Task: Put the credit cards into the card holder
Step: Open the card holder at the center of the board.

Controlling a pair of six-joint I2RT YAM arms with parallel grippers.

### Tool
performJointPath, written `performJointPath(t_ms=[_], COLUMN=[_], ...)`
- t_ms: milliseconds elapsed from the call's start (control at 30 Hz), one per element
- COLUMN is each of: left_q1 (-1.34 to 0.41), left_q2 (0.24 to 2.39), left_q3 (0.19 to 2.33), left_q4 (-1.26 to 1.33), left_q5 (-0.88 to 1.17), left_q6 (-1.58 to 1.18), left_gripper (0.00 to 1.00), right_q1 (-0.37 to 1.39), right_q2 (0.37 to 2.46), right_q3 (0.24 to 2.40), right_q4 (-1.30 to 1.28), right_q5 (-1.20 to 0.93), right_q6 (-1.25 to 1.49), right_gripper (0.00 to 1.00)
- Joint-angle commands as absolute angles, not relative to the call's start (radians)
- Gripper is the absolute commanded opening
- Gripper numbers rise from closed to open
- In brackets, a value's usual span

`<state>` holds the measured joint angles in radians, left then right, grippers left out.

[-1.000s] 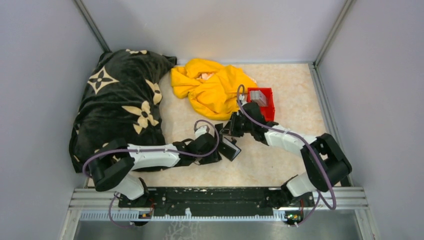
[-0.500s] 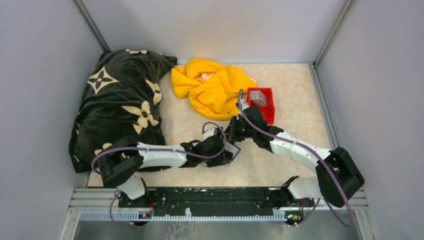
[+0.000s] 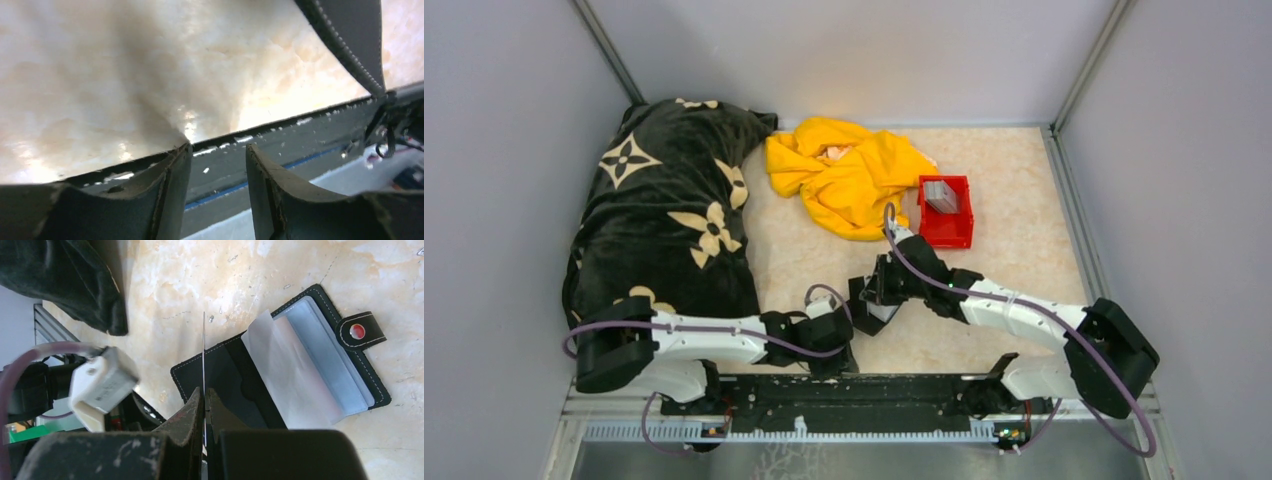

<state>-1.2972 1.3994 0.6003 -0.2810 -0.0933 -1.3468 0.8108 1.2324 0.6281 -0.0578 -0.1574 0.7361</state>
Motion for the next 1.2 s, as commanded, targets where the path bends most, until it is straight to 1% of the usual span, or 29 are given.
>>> performJointPath(t_ms=[0,233,467,767,967,1100,1167], left_q1=[-1.347,-1.365,-1.365,-1.365,-1.364,-1.360,-1.350], left_q2=[1.380,1.278,1.250,1.234,1.316,1.386,1.421], left_q3=[0.523,0.629,0.742,0.802,0.789,0.774,0.778], left_q4=[-0.729,-0.899,-0.941,-0.796,-0.661,-0.561,-0.557], left_q5=[-0.163,-0.247,-0.350,-0.534,-0.656,-0.704,-0.712], left_q6=[-1.417,-1.464,-1.483,-1.475,-1.467,-1.447,-1.445], left_gripper=[0.54,0.54,0.54,0.54,0.54,0.54,0.53], right_q1=[0.849,0.892,0.953,0.967,0.968,0.968,0.969], right_q2=[1.207,1.240,1.288,1.312,1.317,1.319,1.323], right_q3=[0.635,0.589,0.563,0.551,0.555,0.560,0.568], right_q4=[-0.052,-0.023,-0.005,-0.005,-0.004,-0.005,-0.009], right_q5=[-0.087,-0.042,0.019,0.088,0.086,0.088,0.091], right_q6=[0.732,0.745,0.751,0.743,0.736,0.736,0.735], right_gripper=[0.00,0.00,0.00,0.00,0.00,0.00,0.00])
